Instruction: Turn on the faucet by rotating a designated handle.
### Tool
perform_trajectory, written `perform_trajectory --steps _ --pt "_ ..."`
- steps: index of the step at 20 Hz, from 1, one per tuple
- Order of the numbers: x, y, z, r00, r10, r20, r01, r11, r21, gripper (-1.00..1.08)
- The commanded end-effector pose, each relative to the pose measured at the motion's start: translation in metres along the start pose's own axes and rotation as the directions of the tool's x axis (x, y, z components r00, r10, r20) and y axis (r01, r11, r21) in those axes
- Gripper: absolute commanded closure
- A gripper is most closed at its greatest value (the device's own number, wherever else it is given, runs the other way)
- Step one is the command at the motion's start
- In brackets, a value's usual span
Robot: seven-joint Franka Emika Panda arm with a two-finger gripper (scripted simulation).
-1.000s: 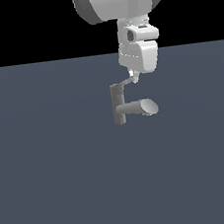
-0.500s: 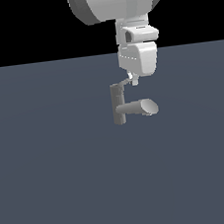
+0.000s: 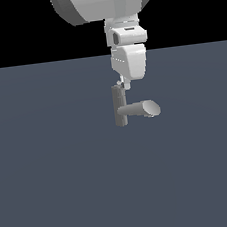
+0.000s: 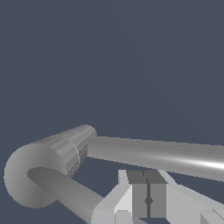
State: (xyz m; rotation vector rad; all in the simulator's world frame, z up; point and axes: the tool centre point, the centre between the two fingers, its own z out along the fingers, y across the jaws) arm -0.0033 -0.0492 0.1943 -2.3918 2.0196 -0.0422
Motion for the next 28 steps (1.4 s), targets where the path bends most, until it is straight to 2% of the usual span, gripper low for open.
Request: perform_trajectory --steps 1,16,17,18,28 --pt "-0.005 -0.003 0.0 1.0 -0.002 0.001 0.002 1.0 -0.001 1.08" --pt "-0.085 -0.041 0.011 0.999 -0.037 0.014 0.038 0.999 -0.024 1.08" --pt "-0.085 -0.041 0.011 0.999 -0.037 0.014 0.038 0.999 -0.024 1.08" --pt "-0.035 -0.036 0.0 0.999 0.035 -0.007 -0.035 0.999 -0.009 1.08" --pt "-0.057 -0.067 0.005 1.0 0.006 0.001 -0.006 1.0 -0.015 1.08"
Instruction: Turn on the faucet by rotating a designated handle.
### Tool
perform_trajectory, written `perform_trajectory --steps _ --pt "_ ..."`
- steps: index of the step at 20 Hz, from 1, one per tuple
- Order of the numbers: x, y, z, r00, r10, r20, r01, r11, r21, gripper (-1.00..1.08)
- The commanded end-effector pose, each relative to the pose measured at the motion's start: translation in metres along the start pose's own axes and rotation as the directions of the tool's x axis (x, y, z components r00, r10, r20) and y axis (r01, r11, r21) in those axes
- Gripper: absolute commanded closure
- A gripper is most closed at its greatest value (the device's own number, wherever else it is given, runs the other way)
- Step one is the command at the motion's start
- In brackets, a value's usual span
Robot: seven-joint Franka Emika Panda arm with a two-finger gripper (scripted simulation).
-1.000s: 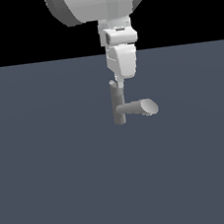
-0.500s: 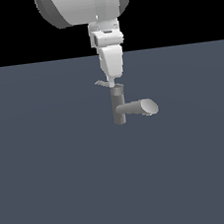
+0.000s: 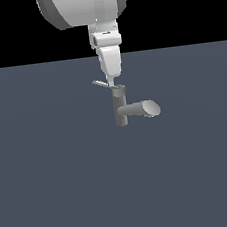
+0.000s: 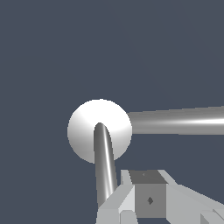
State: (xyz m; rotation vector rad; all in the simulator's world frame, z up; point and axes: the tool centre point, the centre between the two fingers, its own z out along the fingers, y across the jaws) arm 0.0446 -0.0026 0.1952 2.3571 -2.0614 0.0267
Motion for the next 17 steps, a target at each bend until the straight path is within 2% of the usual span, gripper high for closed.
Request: perform_trajectory --steps 1,17 --pt "-0.022 -0.014 0.005 0.999 -0.031 0.008 0.031 0.999 0.007 1.08" --pt "-0.055 -0.055 0.011 0.997 -0.071 0.019 0.071 0.997 -0.002 1.08"
